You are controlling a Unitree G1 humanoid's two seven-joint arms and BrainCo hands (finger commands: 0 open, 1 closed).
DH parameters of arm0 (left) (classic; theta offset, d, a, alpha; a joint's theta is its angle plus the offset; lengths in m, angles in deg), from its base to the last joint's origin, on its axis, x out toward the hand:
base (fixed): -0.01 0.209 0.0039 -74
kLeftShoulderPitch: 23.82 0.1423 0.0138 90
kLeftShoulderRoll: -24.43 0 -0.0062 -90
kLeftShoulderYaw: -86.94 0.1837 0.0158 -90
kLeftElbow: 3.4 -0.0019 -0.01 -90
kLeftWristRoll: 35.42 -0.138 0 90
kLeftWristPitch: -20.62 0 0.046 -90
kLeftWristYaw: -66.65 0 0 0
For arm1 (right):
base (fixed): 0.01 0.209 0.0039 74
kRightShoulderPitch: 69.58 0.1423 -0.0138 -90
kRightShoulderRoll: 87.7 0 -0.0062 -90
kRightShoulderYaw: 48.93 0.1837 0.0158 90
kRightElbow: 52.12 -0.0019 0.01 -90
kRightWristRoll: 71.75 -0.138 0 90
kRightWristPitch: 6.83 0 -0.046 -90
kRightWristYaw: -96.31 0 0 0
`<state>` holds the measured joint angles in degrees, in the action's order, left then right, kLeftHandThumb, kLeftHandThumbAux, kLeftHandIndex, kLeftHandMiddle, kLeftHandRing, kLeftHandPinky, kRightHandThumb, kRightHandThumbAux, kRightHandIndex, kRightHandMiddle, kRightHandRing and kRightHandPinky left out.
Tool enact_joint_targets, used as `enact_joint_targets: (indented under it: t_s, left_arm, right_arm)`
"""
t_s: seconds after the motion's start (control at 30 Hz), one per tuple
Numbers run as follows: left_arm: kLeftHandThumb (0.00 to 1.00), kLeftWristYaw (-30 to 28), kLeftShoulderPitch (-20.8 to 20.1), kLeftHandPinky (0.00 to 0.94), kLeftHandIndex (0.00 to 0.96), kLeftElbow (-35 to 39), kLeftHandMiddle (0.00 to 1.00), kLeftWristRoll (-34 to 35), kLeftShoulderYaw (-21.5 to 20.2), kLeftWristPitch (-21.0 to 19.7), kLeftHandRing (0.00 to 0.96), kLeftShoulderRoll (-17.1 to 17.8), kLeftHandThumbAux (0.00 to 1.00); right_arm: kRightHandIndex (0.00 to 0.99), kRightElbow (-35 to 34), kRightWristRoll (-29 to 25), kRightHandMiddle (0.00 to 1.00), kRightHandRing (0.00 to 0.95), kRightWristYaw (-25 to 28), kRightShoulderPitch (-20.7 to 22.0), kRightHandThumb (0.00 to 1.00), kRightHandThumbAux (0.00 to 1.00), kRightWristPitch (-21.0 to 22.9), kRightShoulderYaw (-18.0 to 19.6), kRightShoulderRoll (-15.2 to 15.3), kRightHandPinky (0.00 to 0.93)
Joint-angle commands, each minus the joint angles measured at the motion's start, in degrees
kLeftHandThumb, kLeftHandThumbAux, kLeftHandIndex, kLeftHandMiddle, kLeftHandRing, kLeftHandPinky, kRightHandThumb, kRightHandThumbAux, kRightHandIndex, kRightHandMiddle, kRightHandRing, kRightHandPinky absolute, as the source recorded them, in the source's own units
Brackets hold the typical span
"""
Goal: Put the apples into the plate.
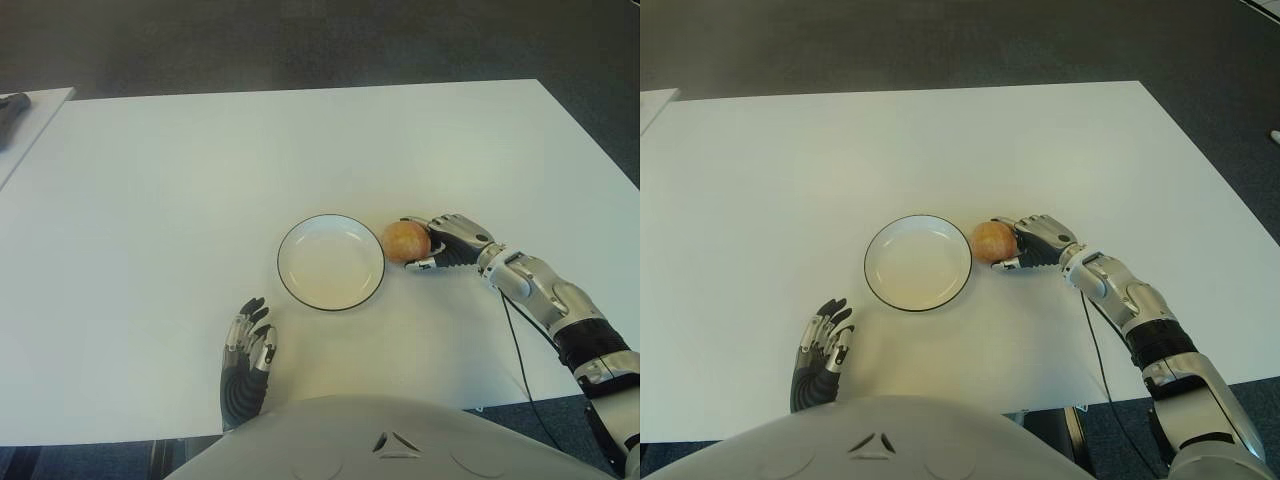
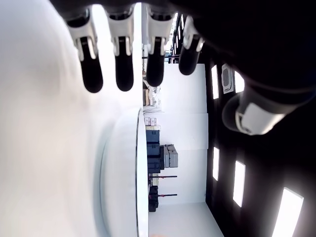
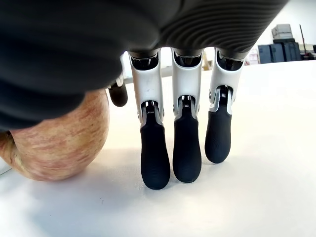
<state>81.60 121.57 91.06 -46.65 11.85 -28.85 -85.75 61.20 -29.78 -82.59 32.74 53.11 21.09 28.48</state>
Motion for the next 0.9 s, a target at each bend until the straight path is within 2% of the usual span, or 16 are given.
enact_joint_targets:
  t_s: [0.03,0.9]
  left_arm:
    - [0.163,-0.3,0.1,0.253,0.157,-0.2,0.183,0.4,0.6,-0.5,0.211,-0.5,0.472]
    - [0.17,-0.2,0.2,0.258,0.158,0.1,0.191,0.7,0.7,-1.1,0.219,-0.6,0.477]
  right_arm:
    - [0.0,-0.6,0.1,0.0,0.0,1.4,0.7,0.178,0.234,-0.8,-0.4,0.4,0.0]
    - [0.0,-2.3,0.1,0.0,0.0,3.9,2.3,0.179,0.198,0.2,0.7,0.4,0.0]
